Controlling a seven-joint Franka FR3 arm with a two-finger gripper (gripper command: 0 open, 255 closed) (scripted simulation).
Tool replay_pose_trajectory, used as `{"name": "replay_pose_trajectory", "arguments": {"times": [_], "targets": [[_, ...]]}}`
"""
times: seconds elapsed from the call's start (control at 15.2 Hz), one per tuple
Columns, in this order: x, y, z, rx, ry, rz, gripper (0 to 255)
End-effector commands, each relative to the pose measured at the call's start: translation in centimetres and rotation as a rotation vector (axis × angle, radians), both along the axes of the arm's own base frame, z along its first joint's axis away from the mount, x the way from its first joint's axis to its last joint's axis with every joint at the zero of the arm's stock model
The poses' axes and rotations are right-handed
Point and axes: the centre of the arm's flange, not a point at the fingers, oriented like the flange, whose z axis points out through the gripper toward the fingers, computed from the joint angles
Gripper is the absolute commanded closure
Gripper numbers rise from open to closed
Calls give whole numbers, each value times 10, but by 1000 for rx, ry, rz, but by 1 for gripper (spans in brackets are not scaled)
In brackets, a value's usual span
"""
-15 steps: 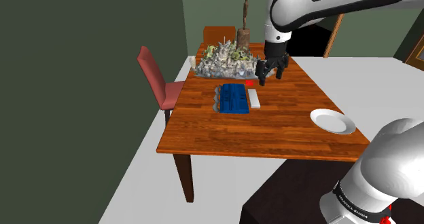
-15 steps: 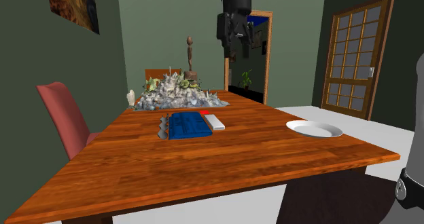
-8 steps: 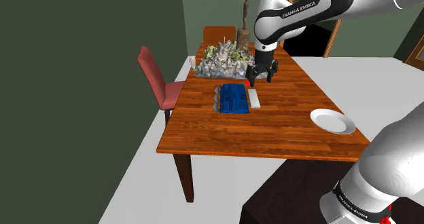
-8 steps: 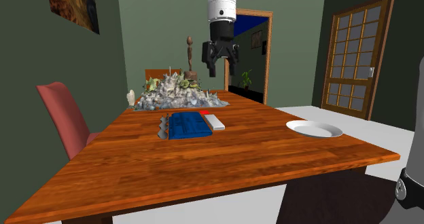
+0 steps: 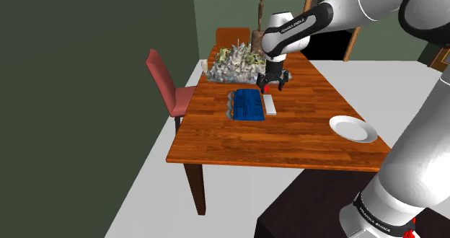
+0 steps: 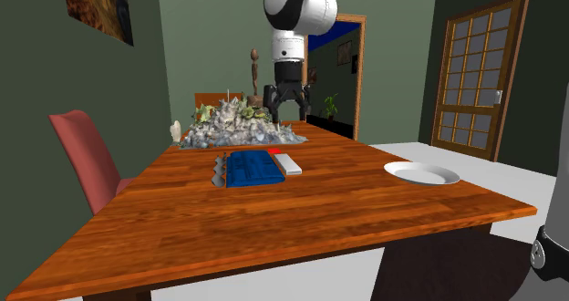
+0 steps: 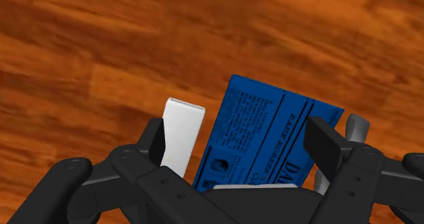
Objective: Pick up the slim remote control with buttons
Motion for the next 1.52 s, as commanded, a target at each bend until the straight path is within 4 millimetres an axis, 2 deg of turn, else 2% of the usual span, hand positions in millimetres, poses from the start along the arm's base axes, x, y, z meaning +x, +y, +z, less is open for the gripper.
{"name": "replay_pose_trajectory", "arguments": {"times": [0.0,0.46,0.92,1.45], "targets": [[14,-17,-19,0,-4,-41,0],[60,-78,-71,1,-15,-182,0],[97,-144,-122,2,-26,-322,0],[97,-144,-162,2,-26,-322,0]]}}
